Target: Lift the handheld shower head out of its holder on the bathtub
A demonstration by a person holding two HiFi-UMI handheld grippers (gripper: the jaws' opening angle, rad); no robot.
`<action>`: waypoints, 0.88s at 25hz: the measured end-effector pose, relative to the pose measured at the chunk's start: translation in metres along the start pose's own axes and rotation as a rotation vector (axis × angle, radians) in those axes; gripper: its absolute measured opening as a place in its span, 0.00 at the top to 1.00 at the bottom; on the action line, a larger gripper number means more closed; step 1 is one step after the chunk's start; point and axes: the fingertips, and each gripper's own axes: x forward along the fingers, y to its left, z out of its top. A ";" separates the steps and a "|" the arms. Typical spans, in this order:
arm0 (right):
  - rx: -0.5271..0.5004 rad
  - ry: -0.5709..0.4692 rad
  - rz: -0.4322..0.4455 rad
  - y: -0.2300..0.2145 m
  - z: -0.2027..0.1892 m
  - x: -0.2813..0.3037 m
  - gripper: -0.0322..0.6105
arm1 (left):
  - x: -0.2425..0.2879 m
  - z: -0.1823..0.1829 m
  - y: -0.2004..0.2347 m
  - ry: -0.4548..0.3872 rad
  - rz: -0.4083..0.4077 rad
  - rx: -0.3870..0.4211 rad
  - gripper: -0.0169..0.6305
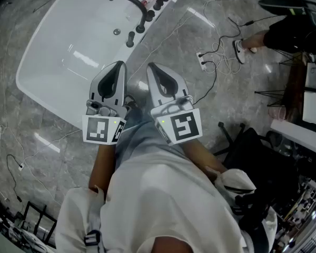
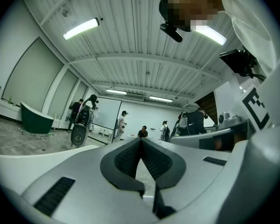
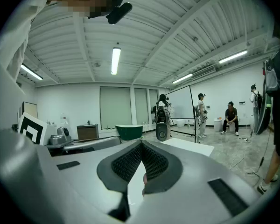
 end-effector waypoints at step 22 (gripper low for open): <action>-0.045 0.079 0.087 -0.093 -0.132 0.179 0.92 | 0.133 -0.170 0.096 0.099 0.121 0.022 0.94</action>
